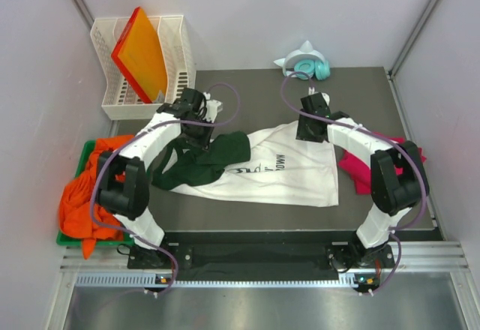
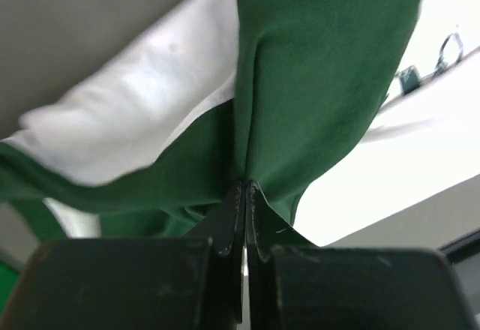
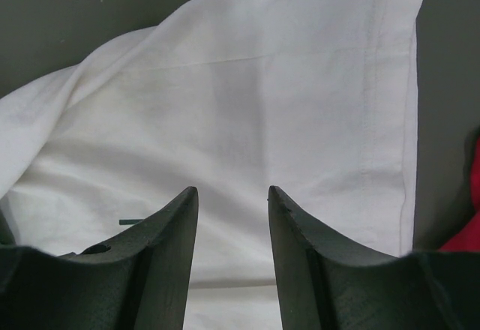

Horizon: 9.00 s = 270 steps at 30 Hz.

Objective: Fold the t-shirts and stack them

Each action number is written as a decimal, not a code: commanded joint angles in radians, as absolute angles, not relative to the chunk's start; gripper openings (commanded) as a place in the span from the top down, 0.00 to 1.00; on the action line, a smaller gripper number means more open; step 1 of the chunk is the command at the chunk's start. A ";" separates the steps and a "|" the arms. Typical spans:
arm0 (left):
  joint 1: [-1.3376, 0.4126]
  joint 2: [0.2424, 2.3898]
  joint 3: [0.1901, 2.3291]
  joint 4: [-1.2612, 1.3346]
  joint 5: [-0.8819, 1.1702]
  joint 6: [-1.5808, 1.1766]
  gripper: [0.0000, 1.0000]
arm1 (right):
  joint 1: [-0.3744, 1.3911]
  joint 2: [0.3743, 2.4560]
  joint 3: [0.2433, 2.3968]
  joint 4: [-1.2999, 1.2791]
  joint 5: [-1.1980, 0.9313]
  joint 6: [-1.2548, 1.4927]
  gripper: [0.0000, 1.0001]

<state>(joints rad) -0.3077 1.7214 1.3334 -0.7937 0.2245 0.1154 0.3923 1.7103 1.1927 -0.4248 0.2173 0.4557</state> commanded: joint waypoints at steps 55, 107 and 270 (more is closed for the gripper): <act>-0.293 1.828 1.621 -0.919 0.304 0.129 0.56 | 0.456 1.700 1.184 -0.376 0.216 0.462 0.57; -0.390 1.694 1.674 -0.615 -0.118 0.163 1.00 | 0.443 1.746 1.200 -0.359 0.195 0.474 0.57; -0.411 2.085 1.740 -0.253 0.078 0.202 0.30 | -0.008 2.233 1.977 -0.600 0.273 0.437 1.00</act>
<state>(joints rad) -0.3752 2.0918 1.7523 -0.2710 0.0494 0.1787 -0.0151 2.2677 1.9892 -0.6331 0.2432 0.4454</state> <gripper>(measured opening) 0.696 0.004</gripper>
